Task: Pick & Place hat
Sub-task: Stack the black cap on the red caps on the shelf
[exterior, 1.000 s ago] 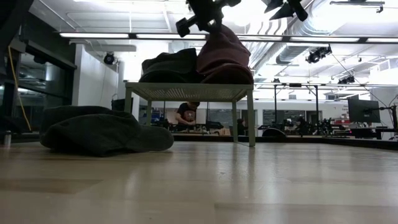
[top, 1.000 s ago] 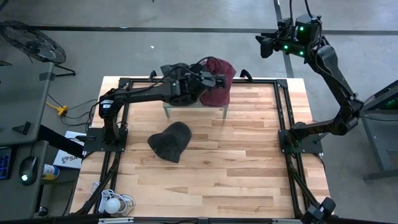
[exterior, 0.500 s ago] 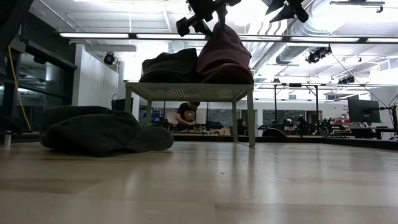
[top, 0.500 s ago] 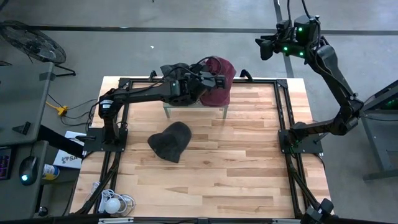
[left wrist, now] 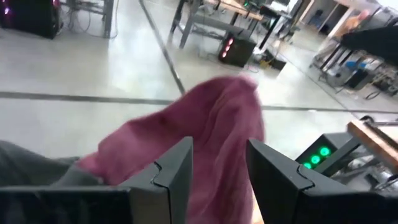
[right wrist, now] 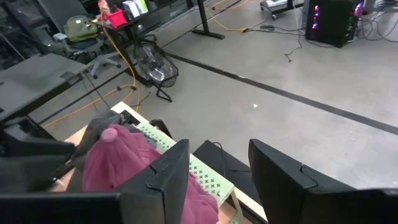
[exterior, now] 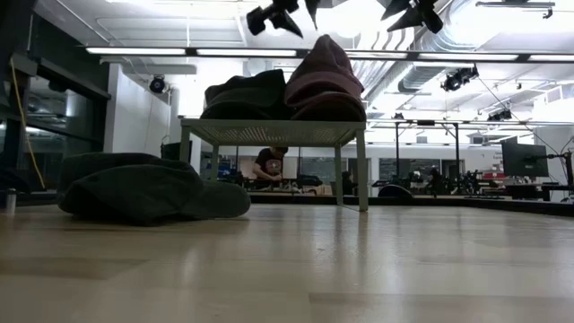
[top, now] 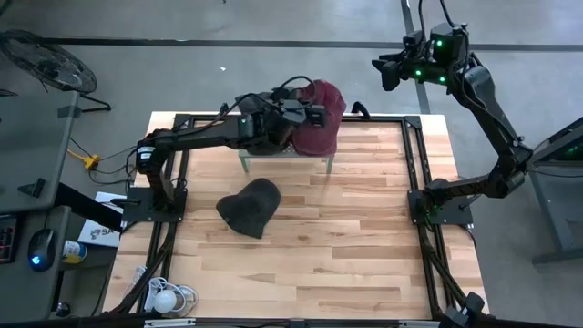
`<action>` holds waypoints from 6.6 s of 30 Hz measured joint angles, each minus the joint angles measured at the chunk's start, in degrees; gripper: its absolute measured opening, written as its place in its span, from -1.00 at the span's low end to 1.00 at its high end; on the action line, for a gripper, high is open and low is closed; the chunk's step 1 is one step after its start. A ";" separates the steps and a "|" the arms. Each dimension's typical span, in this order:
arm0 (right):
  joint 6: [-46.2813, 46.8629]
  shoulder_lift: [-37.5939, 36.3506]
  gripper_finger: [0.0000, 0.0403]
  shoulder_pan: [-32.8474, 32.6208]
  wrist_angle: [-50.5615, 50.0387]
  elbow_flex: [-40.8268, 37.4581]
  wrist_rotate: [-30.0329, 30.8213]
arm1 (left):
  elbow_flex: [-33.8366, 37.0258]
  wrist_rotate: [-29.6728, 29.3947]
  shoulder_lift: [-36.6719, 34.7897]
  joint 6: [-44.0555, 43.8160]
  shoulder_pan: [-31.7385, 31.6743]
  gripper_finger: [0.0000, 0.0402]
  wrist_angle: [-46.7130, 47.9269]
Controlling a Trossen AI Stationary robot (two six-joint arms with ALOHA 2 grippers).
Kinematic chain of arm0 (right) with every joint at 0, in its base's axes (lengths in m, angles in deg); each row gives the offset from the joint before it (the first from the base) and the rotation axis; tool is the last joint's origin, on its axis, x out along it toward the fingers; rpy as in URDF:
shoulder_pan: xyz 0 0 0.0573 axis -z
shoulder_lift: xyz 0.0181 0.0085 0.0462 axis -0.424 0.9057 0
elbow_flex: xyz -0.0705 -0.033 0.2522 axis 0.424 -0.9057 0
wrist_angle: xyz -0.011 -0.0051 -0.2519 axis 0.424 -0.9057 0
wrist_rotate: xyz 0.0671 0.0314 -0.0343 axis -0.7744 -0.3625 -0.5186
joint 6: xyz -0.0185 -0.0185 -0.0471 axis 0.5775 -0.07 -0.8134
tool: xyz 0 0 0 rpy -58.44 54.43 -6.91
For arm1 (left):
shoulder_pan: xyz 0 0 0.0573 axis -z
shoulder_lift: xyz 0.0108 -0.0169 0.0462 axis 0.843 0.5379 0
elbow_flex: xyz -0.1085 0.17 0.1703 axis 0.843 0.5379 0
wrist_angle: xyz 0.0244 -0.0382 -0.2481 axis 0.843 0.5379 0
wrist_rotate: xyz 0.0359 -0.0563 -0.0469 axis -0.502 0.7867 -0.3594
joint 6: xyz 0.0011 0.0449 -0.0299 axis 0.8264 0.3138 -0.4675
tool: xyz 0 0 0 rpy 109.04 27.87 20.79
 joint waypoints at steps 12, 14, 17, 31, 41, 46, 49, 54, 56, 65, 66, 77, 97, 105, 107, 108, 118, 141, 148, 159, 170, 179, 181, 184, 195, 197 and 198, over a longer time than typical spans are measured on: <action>-1.21 0.00 -0.22 0.00 -0.54 0.02 -7.09 | -0.02 -2.91 -5.59 9.55 5.37 -0.27 6.14; -1.92 0.00 -0.22 -0.02 -1.88 0.02 -9.78 | -0.12 -2.63 -6.77 10.18 6.74 -0.27 10.06; -4.19 0.00 -0.22 -0.65 -4.88 0.00 -13.14 | -0.14 -1.19 -8.06 9.99 9.08 -0.27 17.88; -10.38 -0.02 -0.22 -5.78 -10.99 0.01 -13.83 | -0.04 12.81 -9.87 0.80 17.78 -0.27 51.01; -10.38 -0.02 -0.23 -10.66 -11.73 0.01 -13.81 | -0.04 14.14 -9.87 -3.89 19.99 -0.27 58.03; -10.38 -0.02 -0.23 -14.55 -12.79 0.00 -13.82 | 0.01 14.37 -9.87 -3.86 20.86 -0.27 59.35; -10.34 -0.02 -0.24 -17.35 -13.34 0.00 -13.67 | 1.86 15.73 -9.87 -3.94 21.61 -0.27 59.42; -8.57 -0.04 -0.24 -21.72 -14.03 0.02 -13.30 | 6.12 17.45 -9.85 -6.23 24.55 -0.27 60.22; -7.28 -0.11 -0.24 -23.17 -14.56 0.01 -13.18 | 8.39 17.95 -9.85 -8.87 25.98 -0.27 60.54; -1.54 -0.88 -0.23 -30.78 -18.35 0.00 -4.73 | 20.11 18.97 -13.18 -27.53 34.84 -0.27 60.22; -1.11 -0.99 -0.23 -31.68 -18.73 0.00 -3.67 | 21.63 18.95 -13.99 -30.44 35.86 -0.27 59.95; 7.46 -4.42 -0.23 -44.09 -23.06 -0.15 10.64 | 46.54 18.80 -27.84 -56.88 43.45 -0.27 46.05; 18.28 -4.66 -0.23 -60.09 -24.97 -0.26 28.65 | 68.87 18.30 -40.80 -72.32 43.39 0.20 32.71; 19.50 -4.63 -0.23 -60.54 -23.71 -0.26 29.09 | 73.38 19.01 -40.82 -72.71 43.39 0.41 26.90; 19.49 -4.63 -0.23 -60.54 -23.71 -0.26 29.52 | 74.46 17.80 -40.82 -72.85 43.39 0.42 25.14; 19.53 -4.63 -0.23 -60.54 -23.73 -0.26 29.53 | 75.17 17.24 -40.82 -72.86 43.39 0.42 23.71; 19.69 -4.63 -0.23 -60.54 -23.74 -0.26 29.55 | 80.31 14.37 -40.03 -72.59 43.39 0.40 8.74; 21.21 -4.63 -0.23 -60.54 -23.74 -0.26 30.31 | 80.31 13.96 -40.03 -59.60 43.41 -0.95 -10.91; 22.27 -4.63 -0.23 -62.46 -23.74 -0.26 30.46 | 80.29 13.98 -40.03 -49.46 43.41 -0.99 -26.85; 25.85 -4.53 -0.23 -67.33 -23.74 -0.26 33.38 | 80.25 12.71 -40.03 -29.60 43.41 -0.99 -55.83; 30.34 -1.29 -0.23 -74.95 -21.31 -0.26 40.33 | 74.26 13.28 -40.03 -19.07 43.41 -1.00 -57.48; 29.92 3.06 -0.23 -80.19 -15.64 -0.26 41.33 | 67.80 16.07 -40.03 -15.20 43.41 -1.00 -52.86; 29.92 3.84 -0.23 -81.27 -14.28 -0.26 42.25 | 66.53 17.13 -40.03 -15.19 43.41 -1.00 -51.85; 29.88 4.61 -0.23 -82.74 -11.58 -0.26 43.38 | 64.70 18.74 -40.03 -13.85 43.41 -1.00 -51.02; 18.95 5.01 -0.23 -90.49 4.56 -0.26 49.42 | 56.88 21.55 -40.03 -5.21 43.43 -1.00 -48.93; 15.83 5.11 -0.23 -91.96 7.14 -0.26 53.27 | 55.26 21.57 -40.03 -3.20 43.43 -1.00 -48.06; 14.10 5.22 -0.23 -92.63 8.31 -0.26 55.24 | 54.48 21.57 -40.03 -1.95 43.41 -1.00 -47.88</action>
